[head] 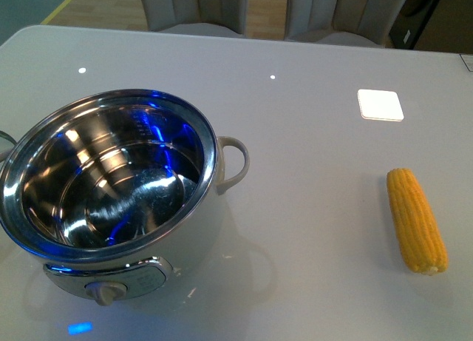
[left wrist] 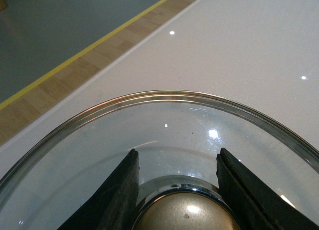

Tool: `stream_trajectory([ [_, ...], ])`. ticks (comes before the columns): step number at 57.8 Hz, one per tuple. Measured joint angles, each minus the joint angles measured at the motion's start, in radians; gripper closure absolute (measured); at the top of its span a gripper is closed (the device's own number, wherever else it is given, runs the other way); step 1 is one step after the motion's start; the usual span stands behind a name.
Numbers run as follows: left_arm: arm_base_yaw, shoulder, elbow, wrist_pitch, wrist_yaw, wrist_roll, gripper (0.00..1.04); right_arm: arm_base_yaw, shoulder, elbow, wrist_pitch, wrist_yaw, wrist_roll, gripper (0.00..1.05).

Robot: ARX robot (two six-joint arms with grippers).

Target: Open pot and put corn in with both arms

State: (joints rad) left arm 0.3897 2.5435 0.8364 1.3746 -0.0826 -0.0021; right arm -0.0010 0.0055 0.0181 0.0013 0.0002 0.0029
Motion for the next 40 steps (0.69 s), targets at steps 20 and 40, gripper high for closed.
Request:
stream_trajectory([
  [20,-0.004,0.108,0.093,0.0,0.007,-0.019,0.64,0.0,0.0,0.0,0.0,0.0,0.0,0.09],
  [40,-0.002,0.146,0.129,0.012,0.007,-0.014,0.4,0.0,0.0,0.0,0.0,0.0,0.0,0.09],
])
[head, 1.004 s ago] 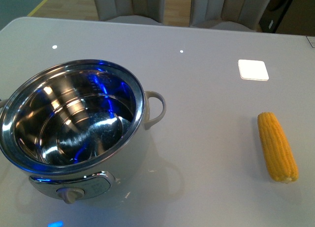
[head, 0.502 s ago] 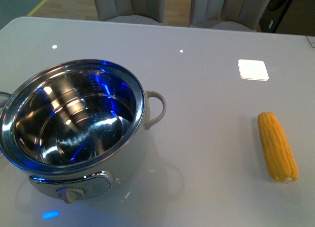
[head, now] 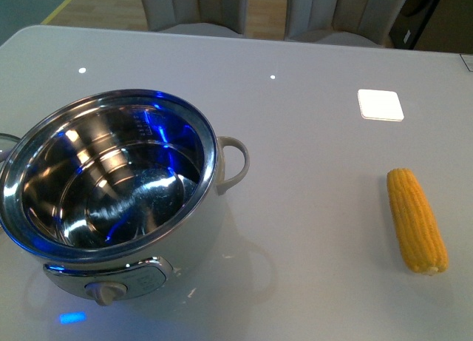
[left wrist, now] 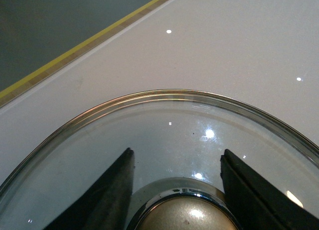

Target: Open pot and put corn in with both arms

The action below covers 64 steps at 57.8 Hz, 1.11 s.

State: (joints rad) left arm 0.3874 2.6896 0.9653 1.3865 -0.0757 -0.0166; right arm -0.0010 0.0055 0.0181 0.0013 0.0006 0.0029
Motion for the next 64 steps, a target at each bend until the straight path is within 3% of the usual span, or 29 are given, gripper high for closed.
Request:
stream_trajectory([
  [13,0.001,0.0,-0.001,0.001,-0.002,0.01,0.05,0.0,0.0,0.0,0.0,0.0,0.0,0.09],
  [40,0.02,-0.217,-0.117,-0.024,-0.002,0.001,0.07,0.0,0.0,0.0,0.0,0.0,0.0,0.09],
  [64,0.044,-0.737,-0.414,-0.161,0.088,-0.083,0.07,0.0,0.0,0.0,0.0,0.0,0.0,0.09],
])
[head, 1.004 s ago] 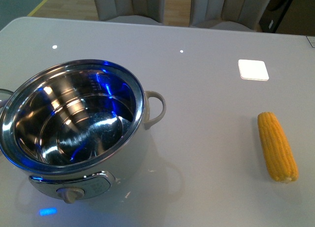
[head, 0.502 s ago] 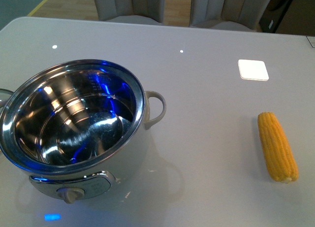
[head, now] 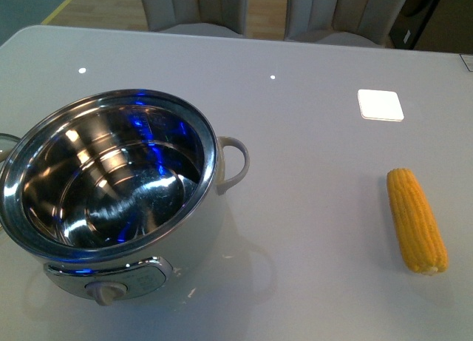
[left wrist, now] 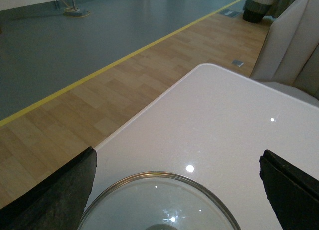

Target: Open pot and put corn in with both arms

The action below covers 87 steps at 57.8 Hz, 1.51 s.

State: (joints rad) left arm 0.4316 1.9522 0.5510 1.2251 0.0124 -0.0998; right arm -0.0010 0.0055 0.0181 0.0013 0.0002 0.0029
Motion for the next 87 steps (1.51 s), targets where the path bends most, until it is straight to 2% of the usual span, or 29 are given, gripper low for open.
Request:
stream_trajectory([
  [23,-0.053,-0.414,-0.277,-0.137,0.051,-0.045,0.07,0.0,0.0,0.0,0.0,0.0,0.0,0.09],
  [31,-0.089,-0.637,-0.366,-0.27,0.052,-0.085,0.07,0.0,0.0,0.0,0.0,0.0,0.0,0.09],
  [43,-0.093,-0.898,-0.438,-0.447,0.04,-0.116,0.07,0.0,0.0,0.0,0.0,0.0,0.0,0.09],
  [60,-0.095,-0.932,-0.444,-0.454,0.041,-0.116,0.07,0.0,0.0,0.0,0.0,0.0,0.0,0.09],
  [63,-0.079,-0.924,-0.465,-0.364,0.176,-0.06,0.15,0.0,0.0,0.0,0.0,0.0,0.0,0.09],
  [67,-0.096,-0.961,-0.485,-0.323,0.287,0.012,0.28,0.0,0.0,0.0,0.0,0.0,0.0,0.09],
  [69,-0.115,-0.99,-0.492,-0.336,0.291,0.031,0.33,0.0,0.0,0.0,0.0,-0.001,0.0,0.09],
  [76,-0.201,-1.171,-0.527,-0.483,0.209,0.079,0.67,0.0,0.0,0.0,0.0,0.0,0.0,0.09],
  [87,-0.27,-1.329,-0.537,-0.621,0.139,0.085,1.01,0.0,0.0,0.0,0.0,0.0,0.0,0.09],
])
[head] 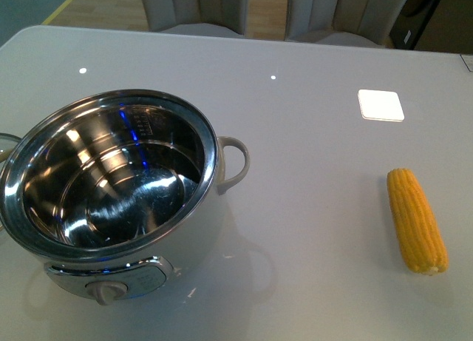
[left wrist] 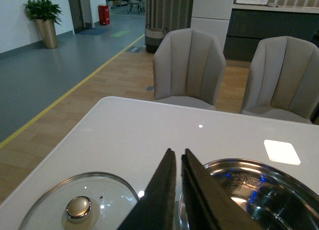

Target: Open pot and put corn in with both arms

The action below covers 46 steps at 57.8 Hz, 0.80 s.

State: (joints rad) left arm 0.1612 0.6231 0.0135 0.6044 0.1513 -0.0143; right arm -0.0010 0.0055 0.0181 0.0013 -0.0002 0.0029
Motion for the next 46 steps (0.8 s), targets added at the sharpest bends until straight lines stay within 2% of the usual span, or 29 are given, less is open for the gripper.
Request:
stream_trajectory([
  [9,-0.042,-0.106,0.0,-0.095,-0.037,0.003,1.01,0.0,0.0,0.0,0.0,0.0,0.0,0.09],
  [13,-0.101,-0.152,-0.001,-0.14,-0.126,0.003,1.01,0.0,0.0,0.0,0.0,0.0,0.0,0.09],
  [18,-0.153,-0.204,-0.001,-0.188,-0.142,0.005,1.01,0.0,0.0,0.0,0.0,0.0,0.0,0.09],
  [46,-0.159,-0.412,-0.001,-0.393,-0.152,0.004,1.01,0.0,0.0,0.0,0.0,0.0,0.0,0.09],
])
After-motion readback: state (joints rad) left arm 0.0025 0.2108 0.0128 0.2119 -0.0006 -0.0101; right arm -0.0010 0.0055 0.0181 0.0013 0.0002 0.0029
